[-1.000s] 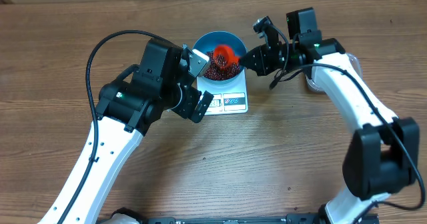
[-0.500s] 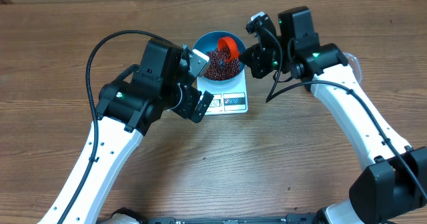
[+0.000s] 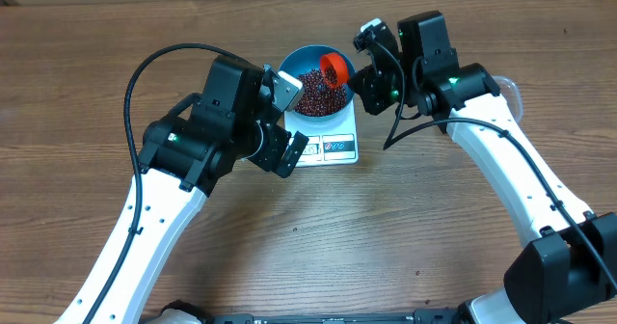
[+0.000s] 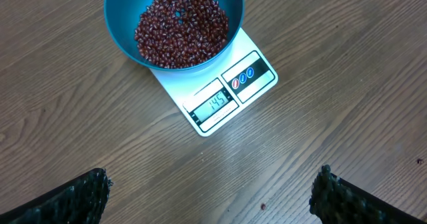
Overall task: Scoop item into bowl and weigh 150g on scale
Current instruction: 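Shake the tilted scoop over the bowl to empty remaining beans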
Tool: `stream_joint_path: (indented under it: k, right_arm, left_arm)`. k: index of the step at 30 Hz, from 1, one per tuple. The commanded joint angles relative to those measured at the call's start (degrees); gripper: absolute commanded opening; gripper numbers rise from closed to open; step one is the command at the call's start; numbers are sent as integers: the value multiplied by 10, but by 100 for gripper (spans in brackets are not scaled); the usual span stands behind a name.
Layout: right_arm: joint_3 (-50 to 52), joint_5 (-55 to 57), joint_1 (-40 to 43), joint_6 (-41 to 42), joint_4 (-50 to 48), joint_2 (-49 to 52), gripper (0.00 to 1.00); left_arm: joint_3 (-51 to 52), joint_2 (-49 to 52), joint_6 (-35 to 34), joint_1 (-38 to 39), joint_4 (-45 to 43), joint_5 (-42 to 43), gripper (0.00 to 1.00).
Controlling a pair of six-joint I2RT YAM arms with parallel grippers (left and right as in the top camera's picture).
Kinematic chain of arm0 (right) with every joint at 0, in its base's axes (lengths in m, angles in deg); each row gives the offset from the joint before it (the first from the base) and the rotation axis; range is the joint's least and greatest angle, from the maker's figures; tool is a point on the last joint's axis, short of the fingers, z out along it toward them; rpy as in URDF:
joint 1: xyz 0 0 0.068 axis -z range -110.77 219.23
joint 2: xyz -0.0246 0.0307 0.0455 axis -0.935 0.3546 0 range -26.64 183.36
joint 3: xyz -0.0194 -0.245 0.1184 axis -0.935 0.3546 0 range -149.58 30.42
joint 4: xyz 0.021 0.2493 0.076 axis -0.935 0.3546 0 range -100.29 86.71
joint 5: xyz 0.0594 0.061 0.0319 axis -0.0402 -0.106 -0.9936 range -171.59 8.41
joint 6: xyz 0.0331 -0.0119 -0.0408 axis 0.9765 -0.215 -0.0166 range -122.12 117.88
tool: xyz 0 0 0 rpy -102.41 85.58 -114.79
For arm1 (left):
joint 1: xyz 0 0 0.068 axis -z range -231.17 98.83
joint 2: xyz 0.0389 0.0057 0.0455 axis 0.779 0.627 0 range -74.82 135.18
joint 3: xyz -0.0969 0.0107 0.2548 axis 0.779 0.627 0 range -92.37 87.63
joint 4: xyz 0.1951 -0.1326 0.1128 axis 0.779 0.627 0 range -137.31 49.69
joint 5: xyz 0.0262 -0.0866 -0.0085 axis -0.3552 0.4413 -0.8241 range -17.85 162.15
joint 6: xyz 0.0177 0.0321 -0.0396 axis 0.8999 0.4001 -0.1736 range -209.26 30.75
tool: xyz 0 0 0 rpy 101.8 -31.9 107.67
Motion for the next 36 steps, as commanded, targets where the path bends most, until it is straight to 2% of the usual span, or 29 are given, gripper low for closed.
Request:
stream_joint_path:
  k: [1,4,15,17,18,19,23,36]
  right_arm:
    - [-10,-18,0,-52,3,-1,4]
    - [-10,5,2,-3,-10,-1,3]
    - [-10,4,1,-3,-12,-1,4]
    - [-10,-38,0,-34,-2,-1,4]
    - [-10,-84,-1,-103,16,-1,4]
    - [-10,-85,-1,-117,19,-1,4]
    - [-10,-19,-2,-43,-1,-1,4]
    - [-10,-19,-1,-33,-1,-1,4]
  left_arm:
    - [-4,2,-6,1,-1,0,100]
    - [-4,2,-6,0,-1,0,100]
    - [-4,2,-6,1,-1,0,100]
    - [-4,2,-6,1,-1,0,100]
    - [-4,2,-6,1,-1,0,100]
    - [-4,2,-6,1,-1,0,100]
    - [-4,2,-6,0,-1,0,100]
    - [-4,2,-6,1,-1,0,100]
